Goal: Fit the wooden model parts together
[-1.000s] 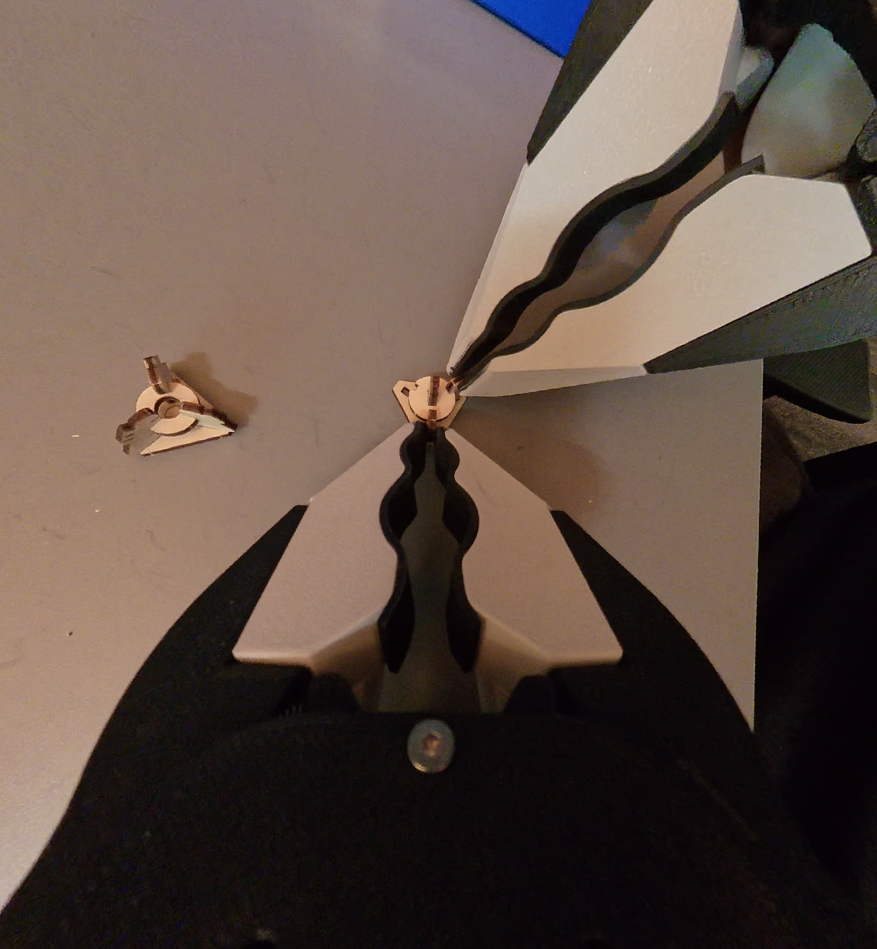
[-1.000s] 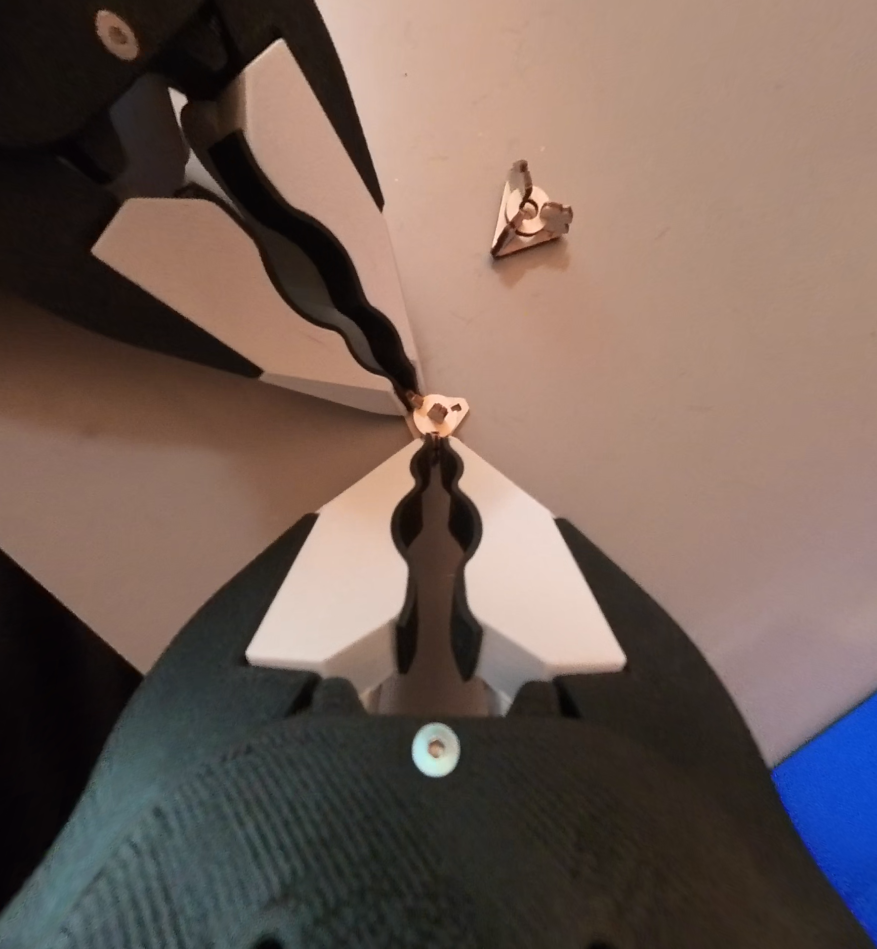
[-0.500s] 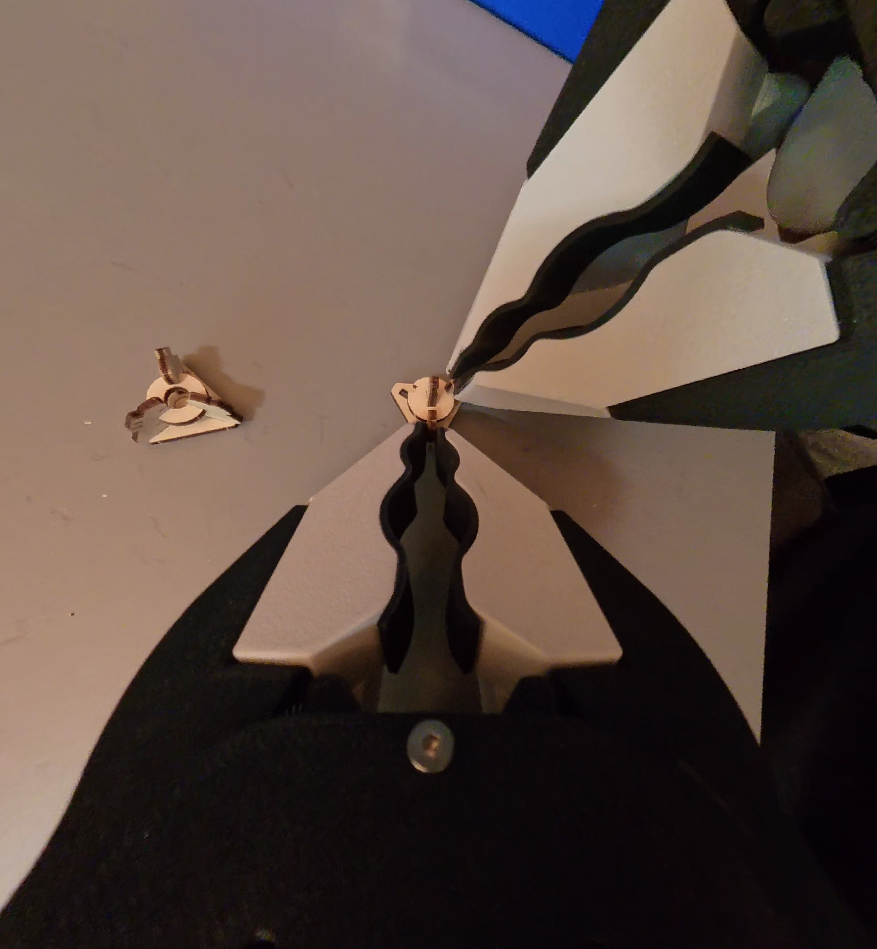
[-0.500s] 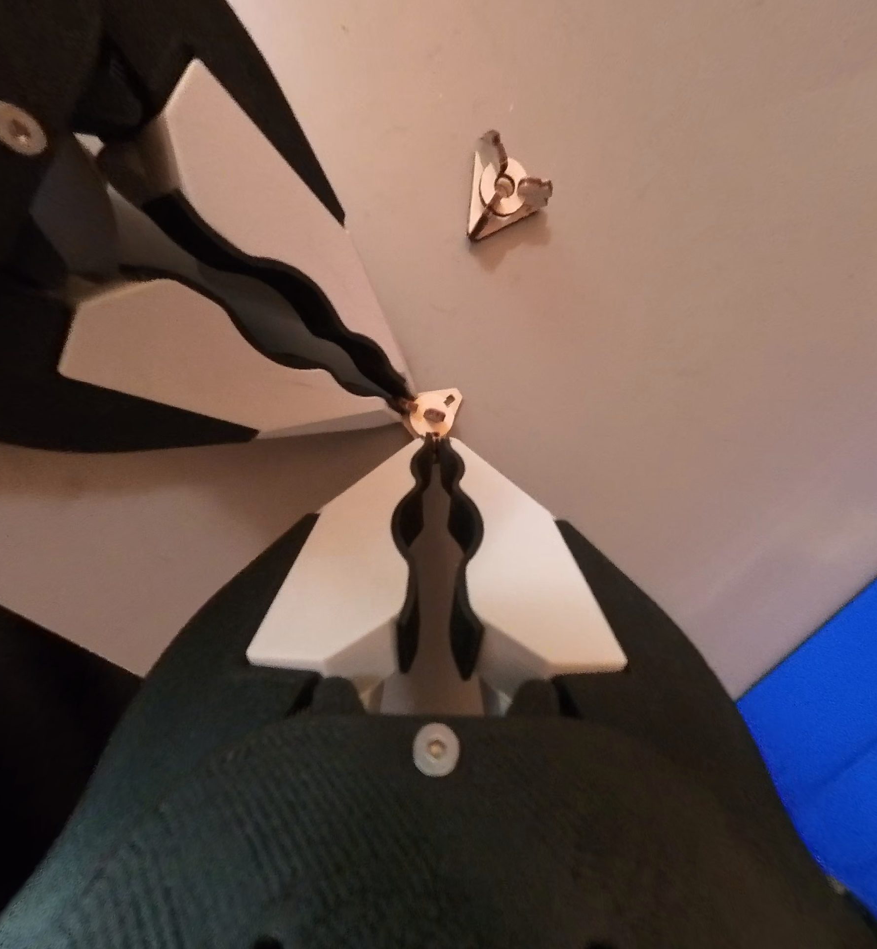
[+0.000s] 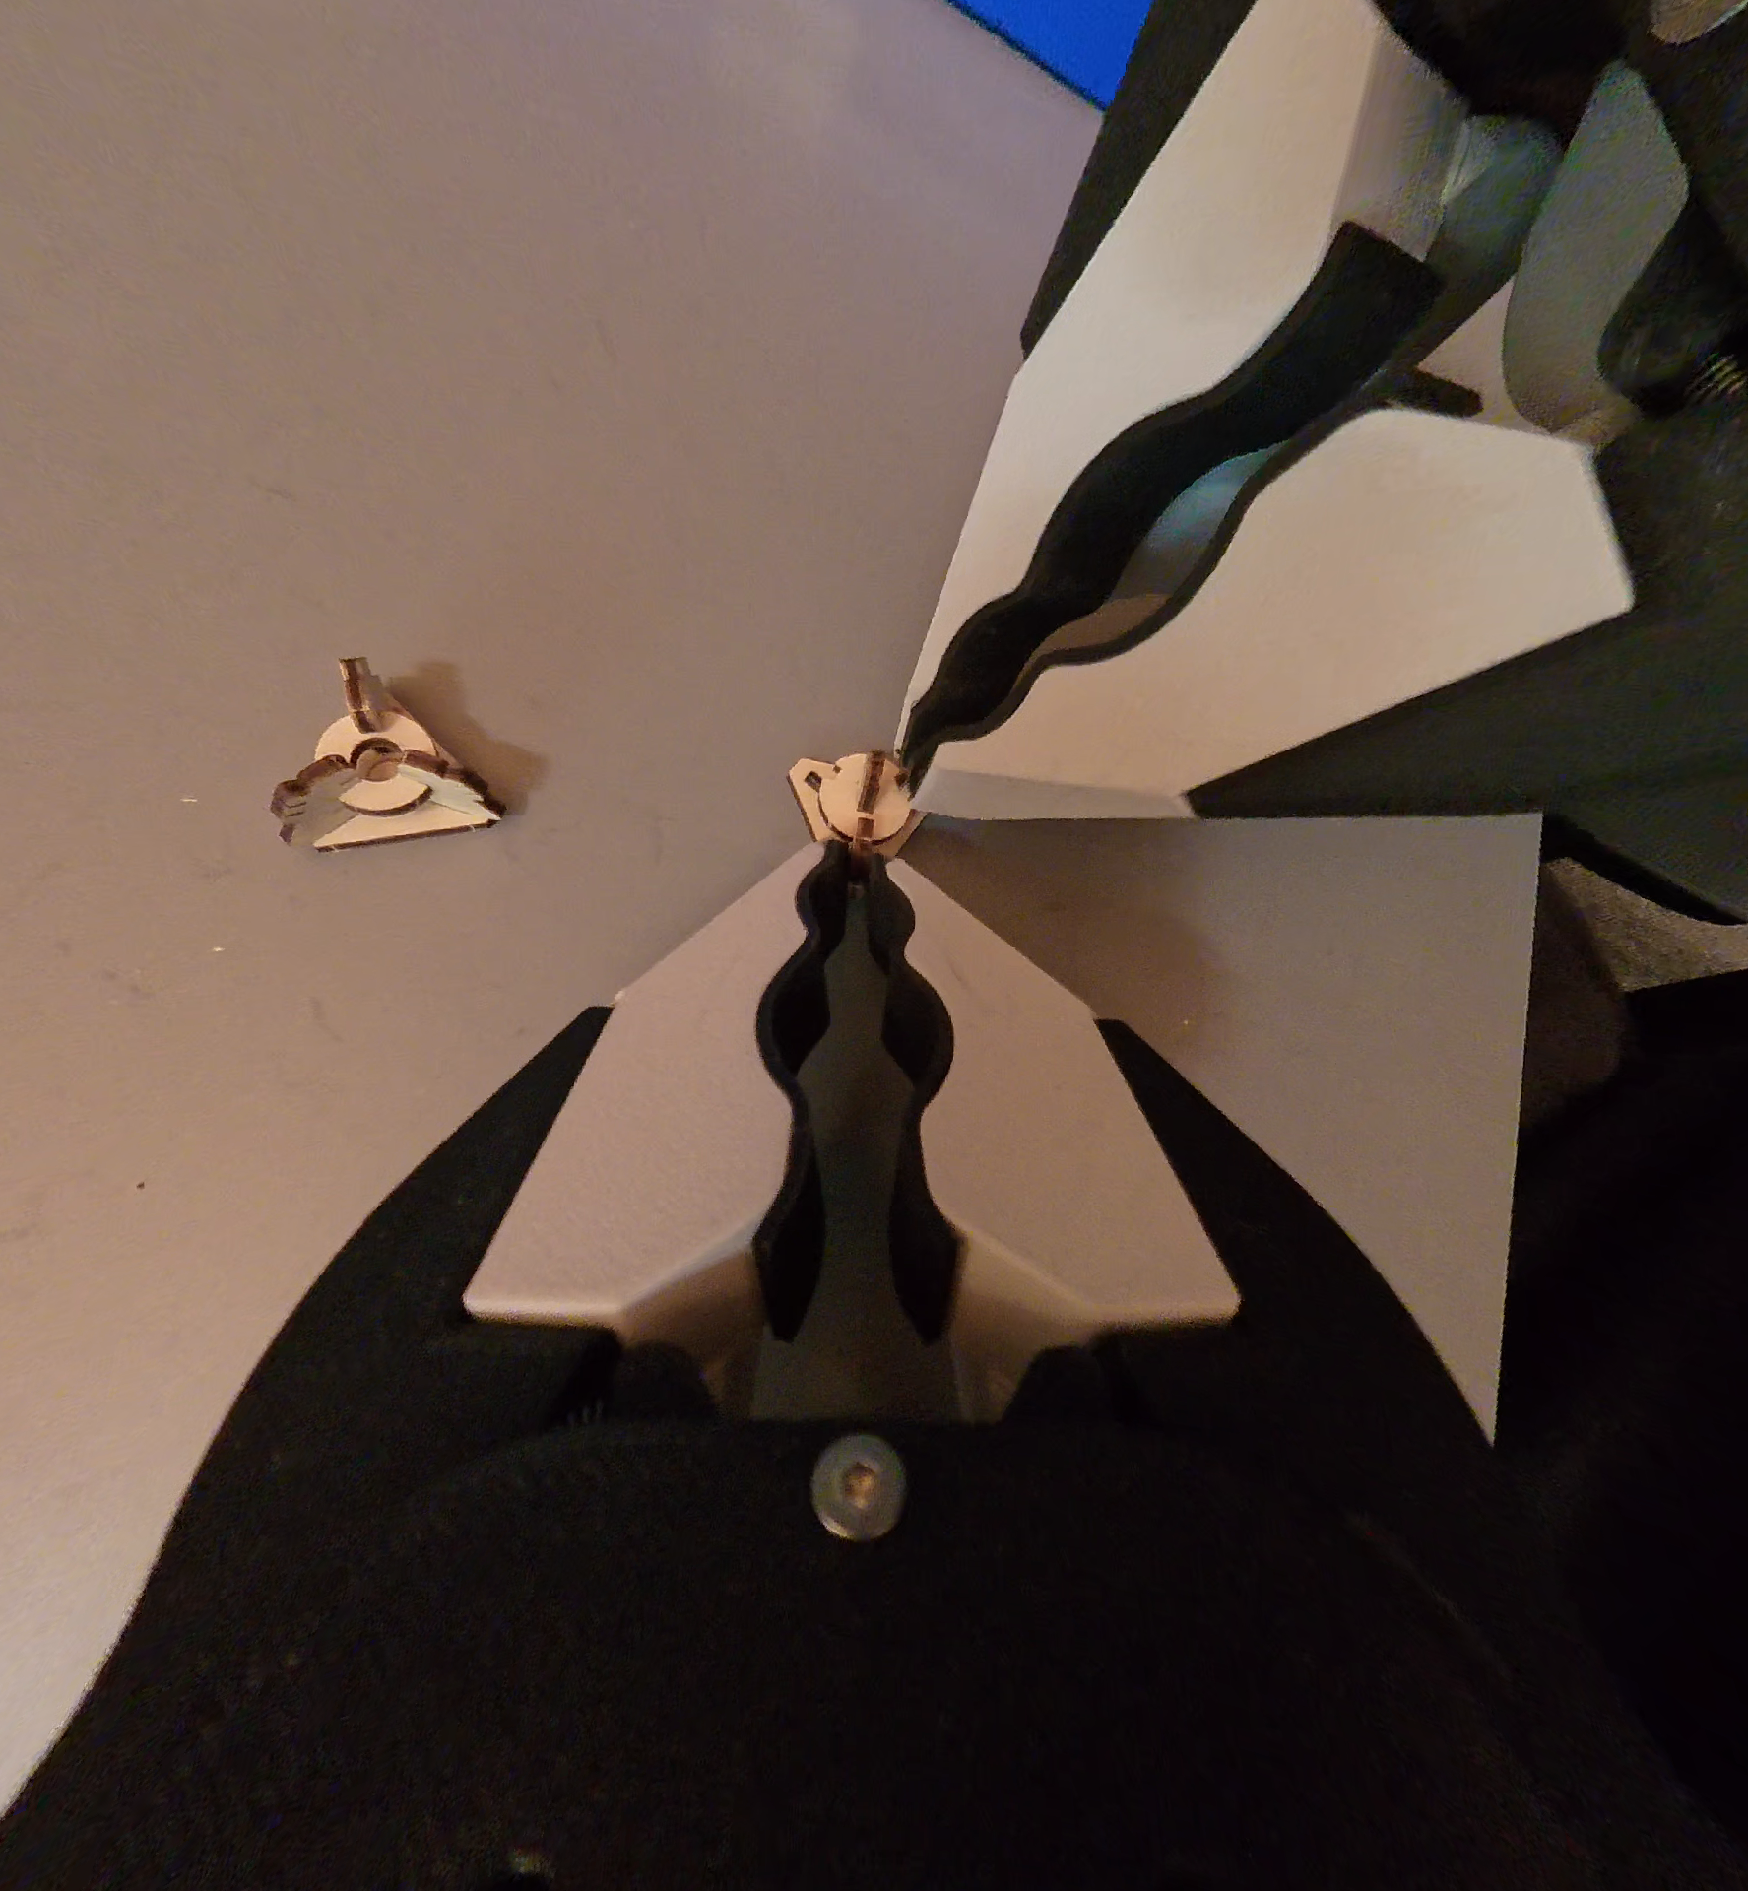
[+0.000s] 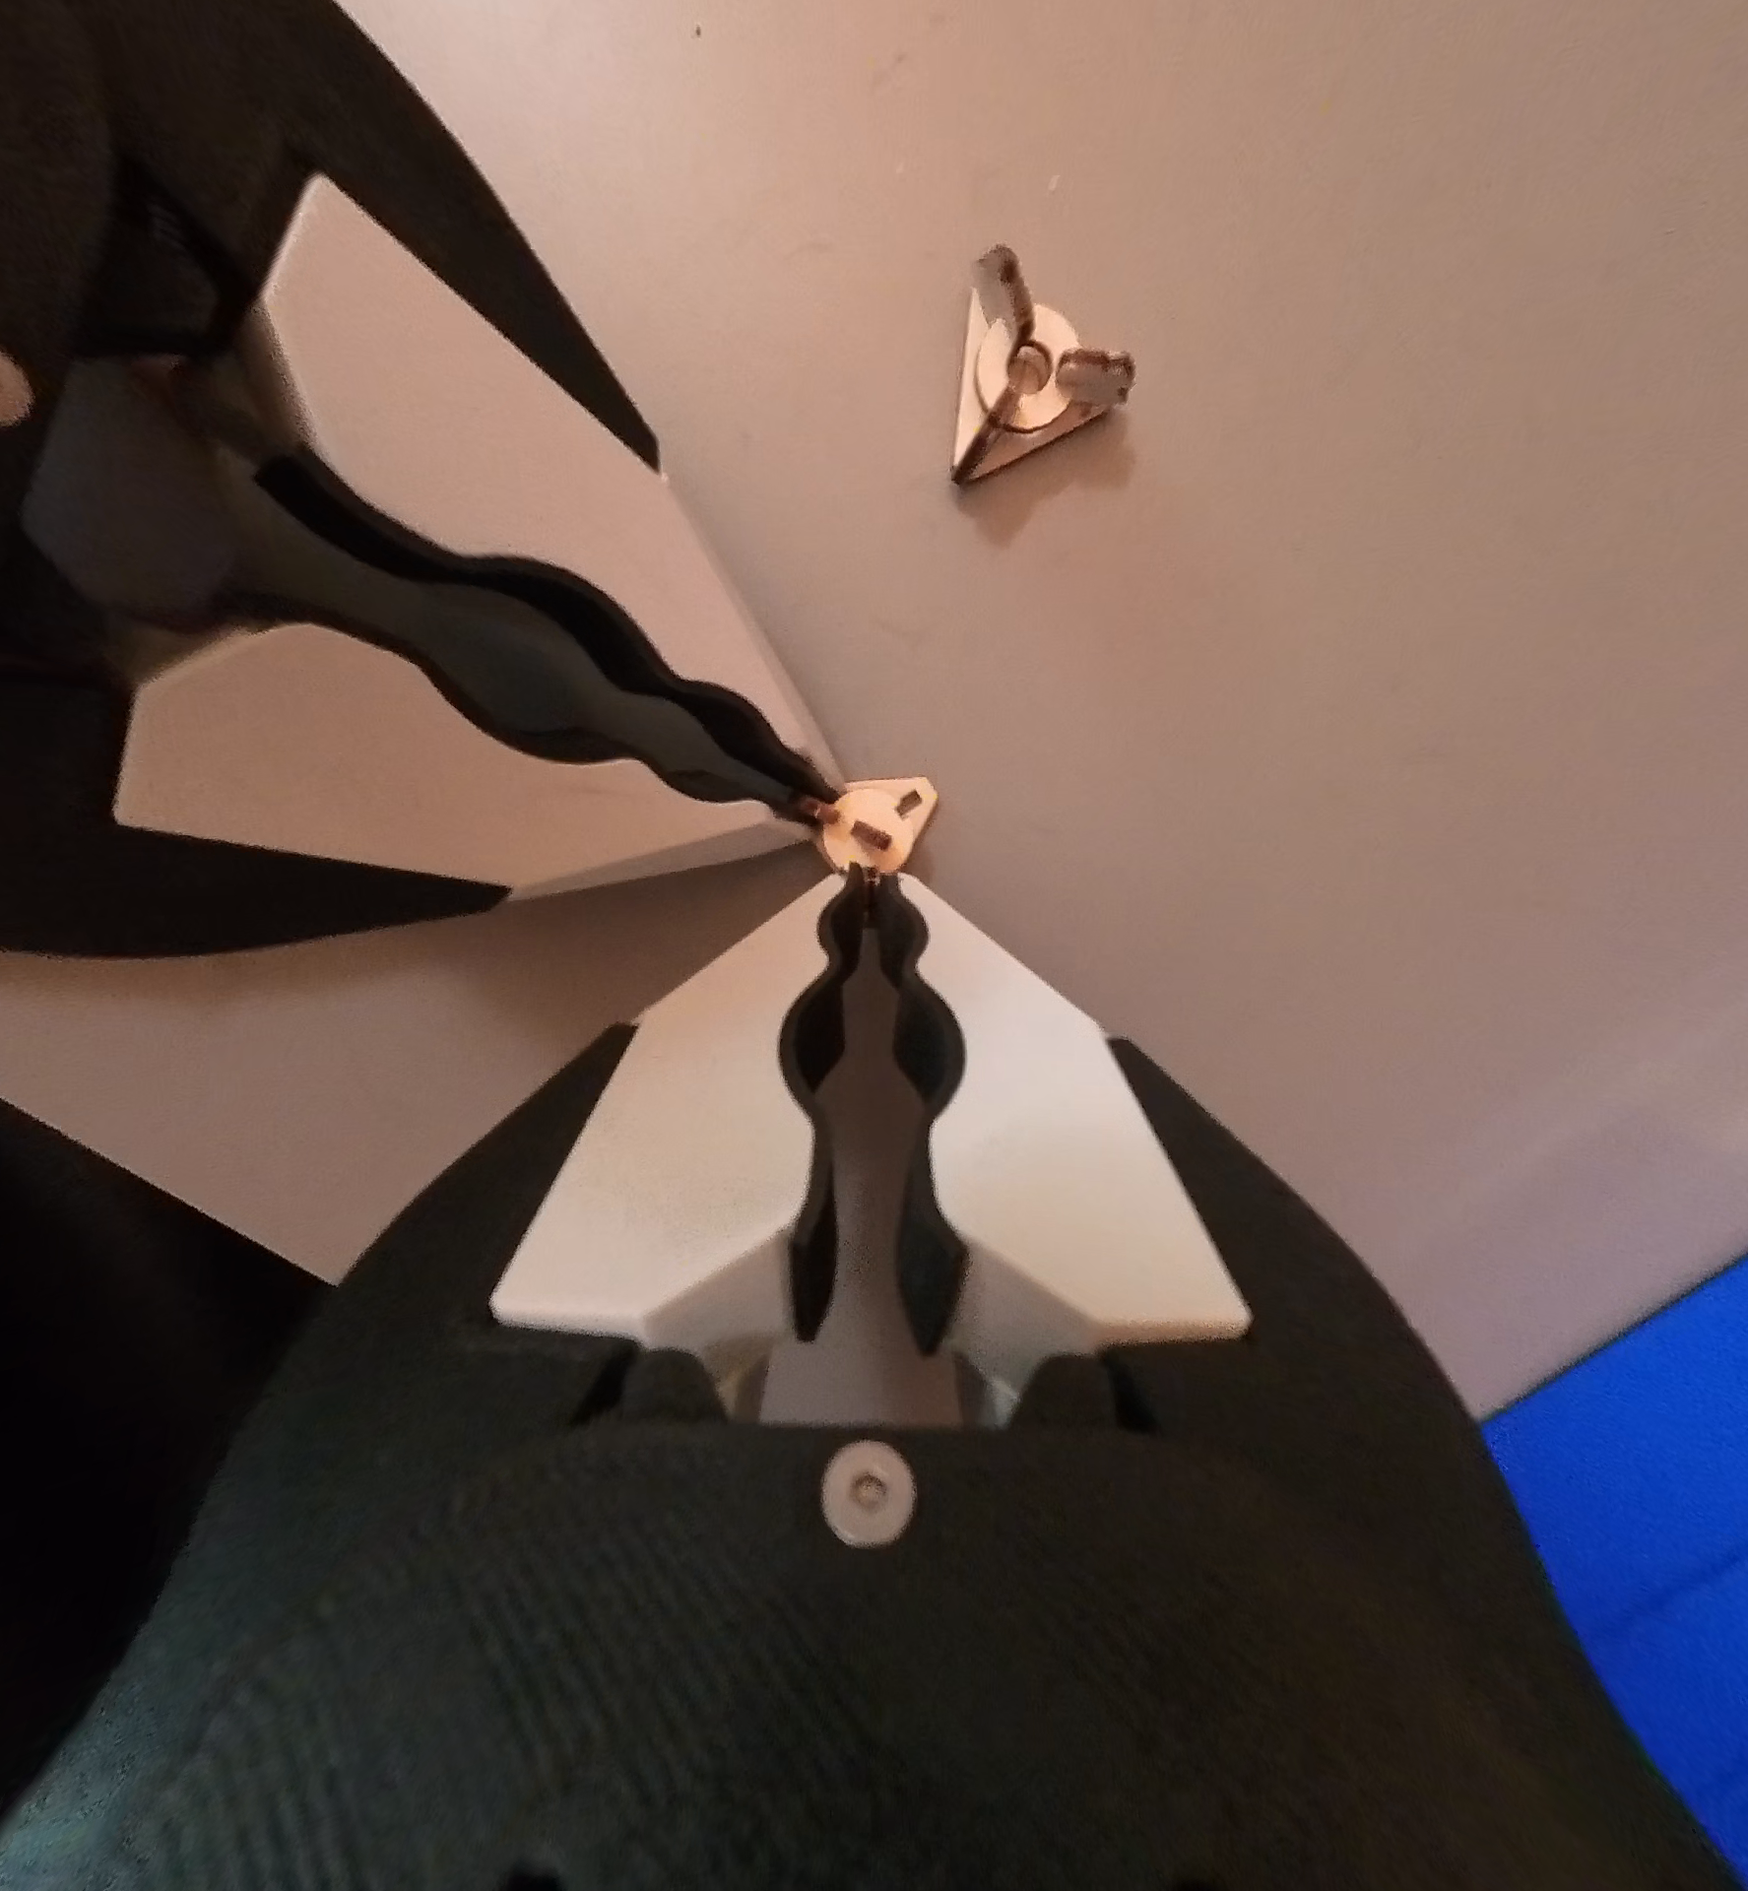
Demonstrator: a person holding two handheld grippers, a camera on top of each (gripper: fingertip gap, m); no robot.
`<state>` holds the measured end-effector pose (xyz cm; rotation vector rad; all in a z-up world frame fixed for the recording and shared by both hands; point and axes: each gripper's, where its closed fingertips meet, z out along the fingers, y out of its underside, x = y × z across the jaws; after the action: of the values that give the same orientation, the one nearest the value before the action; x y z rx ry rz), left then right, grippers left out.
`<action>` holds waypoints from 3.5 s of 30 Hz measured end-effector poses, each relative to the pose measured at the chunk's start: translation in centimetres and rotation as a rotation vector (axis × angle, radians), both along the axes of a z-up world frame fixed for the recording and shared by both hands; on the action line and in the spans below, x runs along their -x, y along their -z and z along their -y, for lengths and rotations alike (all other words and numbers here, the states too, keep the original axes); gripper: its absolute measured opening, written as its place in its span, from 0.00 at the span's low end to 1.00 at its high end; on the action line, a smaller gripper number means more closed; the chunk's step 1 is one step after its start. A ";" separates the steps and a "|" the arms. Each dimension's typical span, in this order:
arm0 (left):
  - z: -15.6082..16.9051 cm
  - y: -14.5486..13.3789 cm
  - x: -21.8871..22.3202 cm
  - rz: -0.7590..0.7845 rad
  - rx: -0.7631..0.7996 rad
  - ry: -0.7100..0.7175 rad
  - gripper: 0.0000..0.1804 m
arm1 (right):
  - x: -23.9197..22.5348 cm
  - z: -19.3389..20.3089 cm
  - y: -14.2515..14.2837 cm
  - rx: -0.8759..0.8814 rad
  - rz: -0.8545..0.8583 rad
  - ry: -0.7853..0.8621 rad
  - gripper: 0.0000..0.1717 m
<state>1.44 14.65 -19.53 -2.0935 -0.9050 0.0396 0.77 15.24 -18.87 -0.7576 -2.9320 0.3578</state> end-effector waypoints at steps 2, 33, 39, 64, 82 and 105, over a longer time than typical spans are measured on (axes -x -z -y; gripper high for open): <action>0.0 0.0 0.0 -0.008 0.010 -0.003 0.02 | 0.0 0.0 0.0 0.014 0.018 0.006 0.00; 0.1 0.1 0.1 -0.028 0.037 0.008 0.02 | 0.1 0.1 -0.4 0.171 -0.110 -0.158 0.01; 0.1 0.1 0.1 -0.048 0.053 0.007 0.02 | 0.1 0.1 -0.3 0.144 -0.009 -0.116 0.00; 4.3 -1.3 -0.2 0.077 -0.175 -0.118 0.00 | 0.0 0.3 0.0 0.139 0.069 -0.202 0.01; 6.2 -3.0 -10.1 0.222 -0.486 -0.201 0.06 | -8.0 2.5 -0.1 0.221 0.035 -0.549 0.01; 7.5 -4.0 -7.8 0.290 -0.660 -0.226 0.00 | -7.8 2.0 0.3 0.093 0.041 -0.475 0.09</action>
<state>9.26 7.16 -15.58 -1.3964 -1.1374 -0.4017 8.59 13.27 -19.13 -0.0626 -3.1258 0.5188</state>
